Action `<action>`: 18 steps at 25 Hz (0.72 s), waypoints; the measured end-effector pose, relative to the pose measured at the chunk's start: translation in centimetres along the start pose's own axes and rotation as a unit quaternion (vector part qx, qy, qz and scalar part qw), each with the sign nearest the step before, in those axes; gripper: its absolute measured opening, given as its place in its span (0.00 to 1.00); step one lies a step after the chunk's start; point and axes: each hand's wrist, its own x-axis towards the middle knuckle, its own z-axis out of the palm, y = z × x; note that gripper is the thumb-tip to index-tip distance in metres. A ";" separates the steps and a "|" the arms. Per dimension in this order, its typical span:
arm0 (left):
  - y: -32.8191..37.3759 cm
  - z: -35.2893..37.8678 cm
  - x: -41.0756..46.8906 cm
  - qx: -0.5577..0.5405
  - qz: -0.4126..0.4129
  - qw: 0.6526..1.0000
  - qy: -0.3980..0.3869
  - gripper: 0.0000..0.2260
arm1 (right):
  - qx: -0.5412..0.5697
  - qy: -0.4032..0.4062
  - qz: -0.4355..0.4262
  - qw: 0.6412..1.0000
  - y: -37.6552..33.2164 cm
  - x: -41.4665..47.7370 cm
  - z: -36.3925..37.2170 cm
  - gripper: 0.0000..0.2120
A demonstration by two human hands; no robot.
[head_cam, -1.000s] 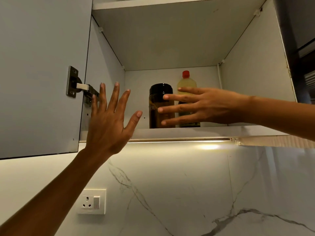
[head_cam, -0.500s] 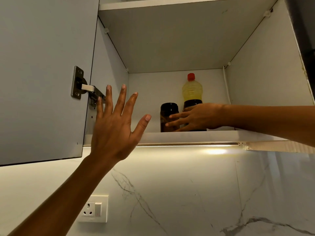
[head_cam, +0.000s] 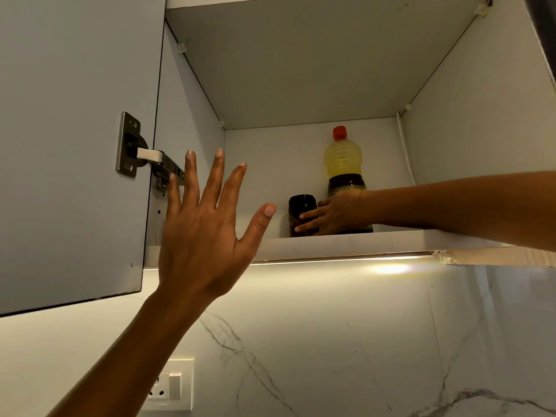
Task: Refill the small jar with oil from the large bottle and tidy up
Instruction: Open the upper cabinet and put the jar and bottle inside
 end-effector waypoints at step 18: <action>0.8 -1.3 -0.9 -0.014 -0.053 0.990 -0.127 0.42 | 0.137 0.135 0.193 0.962 -3.2 -10.1 -6.2 0.37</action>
